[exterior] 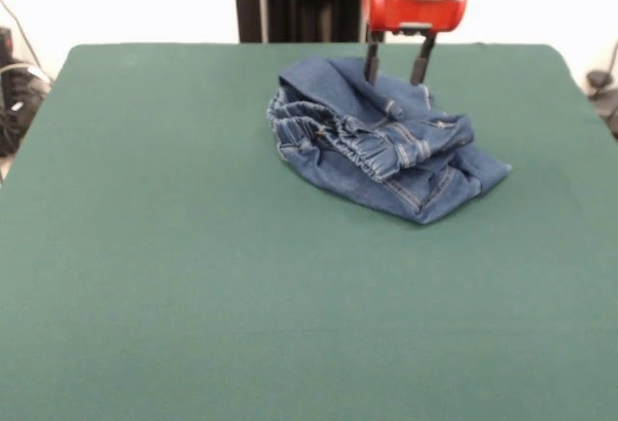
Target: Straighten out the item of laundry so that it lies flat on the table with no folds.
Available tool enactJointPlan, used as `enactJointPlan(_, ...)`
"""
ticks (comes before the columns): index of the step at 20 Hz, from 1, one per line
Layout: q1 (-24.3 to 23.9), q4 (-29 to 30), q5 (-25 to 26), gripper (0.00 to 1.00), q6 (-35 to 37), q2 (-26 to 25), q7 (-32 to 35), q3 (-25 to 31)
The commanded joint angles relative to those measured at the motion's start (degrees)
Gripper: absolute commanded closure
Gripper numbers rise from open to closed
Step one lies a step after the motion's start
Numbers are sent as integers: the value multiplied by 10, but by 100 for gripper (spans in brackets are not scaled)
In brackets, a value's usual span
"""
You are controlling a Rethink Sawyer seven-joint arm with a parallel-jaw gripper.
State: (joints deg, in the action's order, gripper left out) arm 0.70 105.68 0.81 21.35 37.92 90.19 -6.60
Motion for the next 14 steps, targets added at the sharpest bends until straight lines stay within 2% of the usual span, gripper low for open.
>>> enactJointPlan(1, 10, -28, -25, 0, 57, 3, 96, 33)
enactJointPlan(4, 14, -56, -19, 0, 73, 5, 89, 29)
enactJointPlan(9, 19, -65, -18, 0, 87, 21, 89, 28)
enactJointPlan(11, 19, -67, -14, 0, 80, 18, 88, 25)
enactJointPlan(14, 16, -72, 4, 0, 40, -18, 85, 18)
